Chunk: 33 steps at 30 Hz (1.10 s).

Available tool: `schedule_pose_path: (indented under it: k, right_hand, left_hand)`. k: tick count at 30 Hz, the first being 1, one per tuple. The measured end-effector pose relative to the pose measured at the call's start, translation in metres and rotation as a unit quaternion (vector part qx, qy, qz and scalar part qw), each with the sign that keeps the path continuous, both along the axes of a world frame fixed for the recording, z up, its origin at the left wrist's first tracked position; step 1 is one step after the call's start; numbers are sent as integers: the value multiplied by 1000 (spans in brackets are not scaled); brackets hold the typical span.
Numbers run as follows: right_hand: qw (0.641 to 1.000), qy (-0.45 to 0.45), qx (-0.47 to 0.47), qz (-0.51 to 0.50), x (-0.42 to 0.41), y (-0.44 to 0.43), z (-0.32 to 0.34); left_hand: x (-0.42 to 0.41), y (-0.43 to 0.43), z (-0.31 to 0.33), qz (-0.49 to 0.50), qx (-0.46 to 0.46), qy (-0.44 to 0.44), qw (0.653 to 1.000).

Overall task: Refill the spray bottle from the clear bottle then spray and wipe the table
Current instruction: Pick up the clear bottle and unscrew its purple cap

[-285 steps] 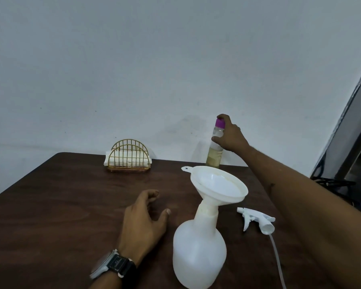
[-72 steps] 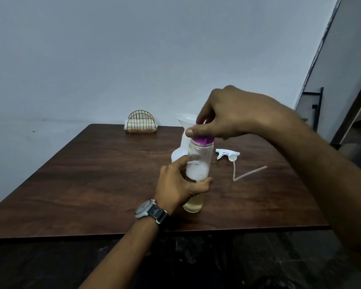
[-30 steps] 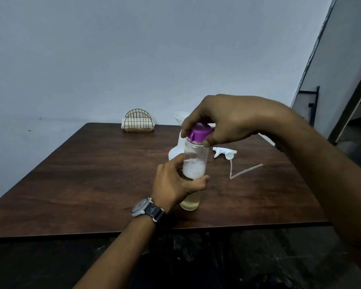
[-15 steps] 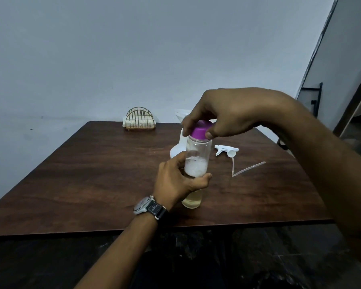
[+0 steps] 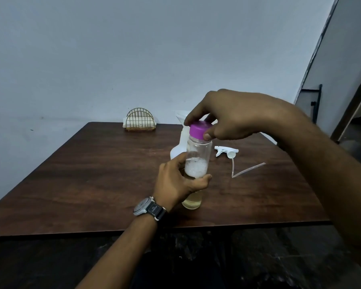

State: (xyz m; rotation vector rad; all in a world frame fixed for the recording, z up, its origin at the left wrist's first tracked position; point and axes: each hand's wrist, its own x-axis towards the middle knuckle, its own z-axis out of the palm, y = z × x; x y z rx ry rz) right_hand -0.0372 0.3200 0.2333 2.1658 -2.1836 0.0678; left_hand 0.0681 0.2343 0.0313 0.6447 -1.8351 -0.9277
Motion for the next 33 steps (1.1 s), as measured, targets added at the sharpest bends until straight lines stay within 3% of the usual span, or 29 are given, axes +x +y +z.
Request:
schedule_pose_path:
  k: [6,13,17,24,30,33]
  right_hand:
    - [999,-19,15,20,-5,2,-4]
    - [998,6,-49,-36,-4,-1,0]
    - [1000,-25,-14,-10,-1,4,1]
    - [996,-76,-31,23,-10,11,-8]
    - [981,-165,-99,20,-28,20,-16]
    - [944,-279,-176,8,-41,27,-34]
  left_hand:
    - [-1,2,2,-8,14,-5,1000]
    - [0,2,1,-6,15,-14,1000]
    - [1,2,0,-8,12,-14,1000]
    - [4,2,2,1,-16,-43,999]
    - [8,5,8,49,-55,-96,993]
    - [10,7,10,63,-58,-82,993]
